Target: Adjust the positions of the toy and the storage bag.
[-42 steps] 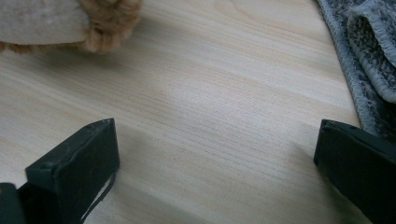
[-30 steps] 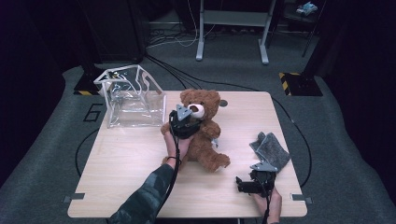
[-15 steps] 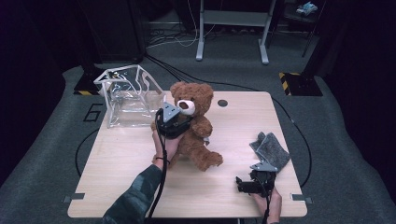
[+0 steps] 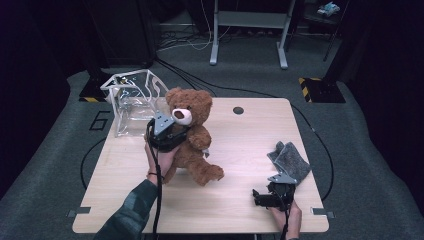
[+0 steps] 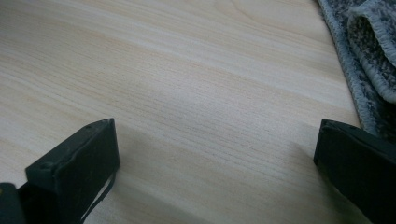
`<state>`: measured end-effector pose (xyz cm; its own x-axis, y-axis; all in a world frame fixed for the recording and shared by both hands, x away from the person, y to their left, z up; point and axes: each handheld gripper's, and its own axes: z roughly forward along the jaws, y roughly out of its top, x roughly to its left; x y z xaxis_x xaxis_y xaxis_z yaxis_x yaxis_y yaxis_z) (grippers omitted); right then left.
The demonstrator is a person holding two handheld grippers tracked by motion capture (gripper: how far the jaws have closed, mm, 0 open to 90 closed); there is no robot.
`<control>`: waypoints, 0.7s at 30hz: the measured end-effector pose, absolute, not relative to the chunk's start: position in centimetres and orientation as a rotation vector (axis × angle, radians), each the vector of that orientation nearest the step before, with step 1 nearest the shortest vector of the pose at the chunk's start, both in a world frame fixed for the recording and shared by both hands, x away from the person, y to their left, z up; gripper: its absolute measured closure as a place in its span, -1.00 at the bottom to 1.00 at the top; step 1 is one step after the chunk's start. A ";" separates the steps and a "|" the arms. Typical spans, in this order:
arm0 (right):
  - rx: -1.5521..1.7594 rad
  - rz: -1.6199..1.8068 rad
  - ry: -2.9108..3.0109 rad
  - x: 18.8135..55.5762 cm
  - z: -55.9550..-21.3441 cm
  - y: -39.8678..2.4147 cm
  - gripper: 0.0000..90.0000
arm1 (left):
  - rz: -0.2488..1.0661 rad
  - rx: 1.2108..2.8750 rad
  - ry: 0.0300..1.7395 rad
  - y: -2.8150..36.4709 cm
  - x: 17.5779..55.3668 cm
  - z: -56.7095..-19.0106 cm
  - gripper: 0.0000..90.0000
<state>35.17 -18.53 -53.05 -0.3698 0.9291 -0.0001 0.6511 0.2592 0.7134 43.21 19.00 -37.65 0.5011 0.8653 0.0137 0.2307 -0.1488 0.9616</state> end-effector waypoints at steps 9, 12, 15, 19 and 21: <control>1.432 0.886 2.113 35.2 -53.1 -18.5 -1.00 | 0.756 1.681 0.965 22.3 42.1 -37.6 0.35; 1.432 0.886 2.113 35.2 -53.1 -18.5 -1.00 | 0.758 1.679 0.978 23.4 41.6 -37.6 0.35; 1.432 0.886 2.113 35.2 -53.1 -18.5 -1.00 | 0.759 1.678 0.993 24.5 41.2 -37.6 0.35; 1.432 0.885 2.113 35.2 -53.1 -18.5 -1.00 | 0.755 1.690 1.010 25.9 40.9 -37.4 0.35; 1.432 0.886 2.113 35.2 -53.1 -18.5 -1.00 | 0.760 1.693 1.014 26.6 40.6 -37.4 0.35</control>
